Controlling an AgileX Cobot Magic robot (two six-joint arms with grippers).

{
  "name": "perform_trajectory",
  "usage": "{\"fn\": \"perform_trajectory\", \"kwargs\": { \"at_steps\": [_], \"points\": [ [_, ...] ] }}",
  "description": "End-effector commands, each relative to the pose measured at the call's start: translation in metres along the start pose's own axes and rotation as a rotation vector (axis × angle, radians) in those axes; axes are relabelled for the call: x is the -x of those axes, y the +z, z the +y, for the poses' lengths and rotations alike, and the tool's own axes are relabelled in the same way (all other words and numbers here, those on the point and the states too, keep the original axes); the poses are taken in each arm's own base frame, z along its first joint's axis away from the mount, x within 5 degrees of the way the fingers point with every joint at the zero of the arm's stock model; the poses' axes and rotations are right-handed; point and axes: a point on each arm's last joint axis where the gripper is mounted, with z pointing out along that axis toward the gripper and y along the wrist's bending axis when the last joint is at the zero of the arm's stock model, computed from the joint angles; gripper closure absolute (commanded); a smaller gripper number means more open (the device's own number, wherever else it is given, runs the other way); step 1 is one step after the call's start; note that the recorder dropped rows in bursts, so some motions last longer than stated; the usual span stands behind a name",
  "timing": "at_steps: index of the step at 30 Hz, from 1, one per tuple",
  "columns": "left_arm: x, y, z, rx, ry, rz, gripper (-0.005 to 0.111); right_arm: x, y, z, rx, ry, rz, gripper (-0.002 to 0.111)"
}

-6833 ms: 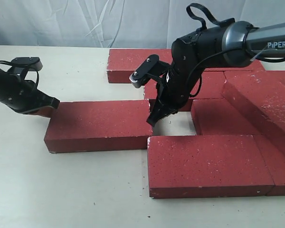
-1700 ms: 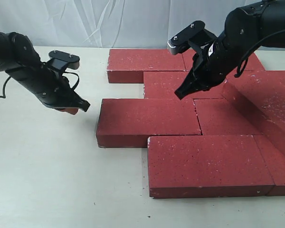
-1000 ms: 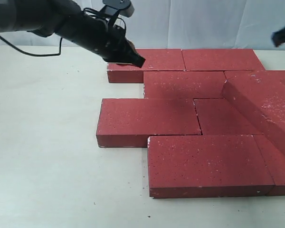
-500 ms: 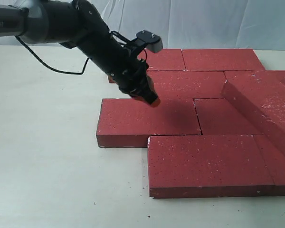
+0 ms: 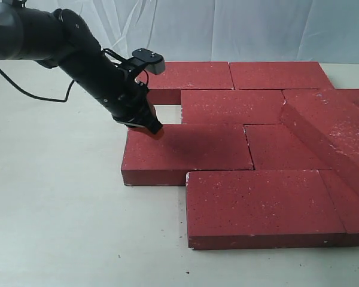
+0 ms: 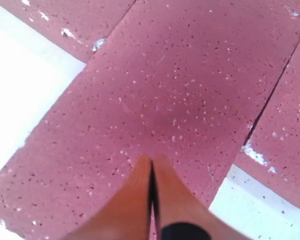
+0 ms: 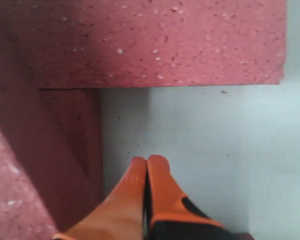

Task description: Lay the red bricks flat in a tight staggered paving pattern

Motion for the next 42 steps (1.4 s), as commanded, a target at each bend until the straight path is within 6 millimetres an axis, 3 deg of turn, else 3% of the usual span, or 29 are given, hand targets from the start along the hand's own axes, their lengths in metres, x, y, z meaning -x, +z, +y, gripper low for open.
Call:
{"fn": "perform_trajectory", "kwargs": {
  "at_steps": [1, 5, 13, 17, 21, 26, 29, 33, 34, 35, 37, 40, 42],
  "points": [
    [-0.001, -0.005, -0.003, 0.002, 0.017, 0.003, 0.107, 0.001, 0.000, 0.022, 0.029, -0.070, 0.049, 0.109],
    [-0.002, -0.004, -0.003, 0.006, 0.022, 0.010, 0.107, 0.005, -0.002, 0.048, 0.060, -0.135, 0.089, 0.109],
    [-0.002, -0.005, -0.002, 0.008, 0.024, 0.009, 0.107, 0.030, -0.025, 0.113, 0.231, -0.180, 0.047, 0.109],
    [-0.002, -0.005, -0.002, 0.013, 0.026, 0.008, 0.107, 0.033, -0.027, 0.143, 0.234, -0.301, 0.024, 0.109],
    [-0.001, -0.005, -0.001, 0.023, 0.029, 0.005, 0.107, 0.039, -0.030, 0.146, 0.142, -0.324, -0.014, 0.109],
    [-0.001, -0.005, 0.002, 0.059, 0.037, -0.001, 0.107, 0.037, -0.057, 0.128, 0.078, -0.258, -0.038, 0.109],
    [-0.001, -0.005, 0.003, 0.068, 0.044, 0.005, 0.107, 0.026, -0.081, 0.129, 0.146, -0.203, -0.072, 0.109],
    [0.000, -0.005, 0.005, 0.087, 0.039, -0.011, 0.107, -0.008, -0.099, 0.148, 0.321, -0.293, -0.141, 0.109],
    [0.002, -0.005, 0.006, 0.104, 0.035, -0.033, 0.107, -0.017, -0.102, 0.154, 0.366, -0.333, -0.157, 0.109],
    [0.008, -0.005, 0.011, 0.149, 0.008, -0.101, 0.107, -0.039, -0.103, 0.163, 0.425, -0.429, -0.182, 0.109],
    [0.013, 0.001, 0.019, 0.200, -0.044, -0.184, 0.107, -0.061, -0.097, 0.168, 0.414, -0.489, -0.185, 0.109],
    [0.020, 0.012, 0.037, 0.302, -0.045, -0.247, 0.107, -0.079, -0.093, 0.170, 0.443, -0.591, -0.126, 0.109],
    [0.035, 0.016, 0.039, 0.225, -0.019, -0.225, 0.107, -0.089, -0.099, 0.180, 0.562, -0.684, -0.081, 0.109]
  ]
}}
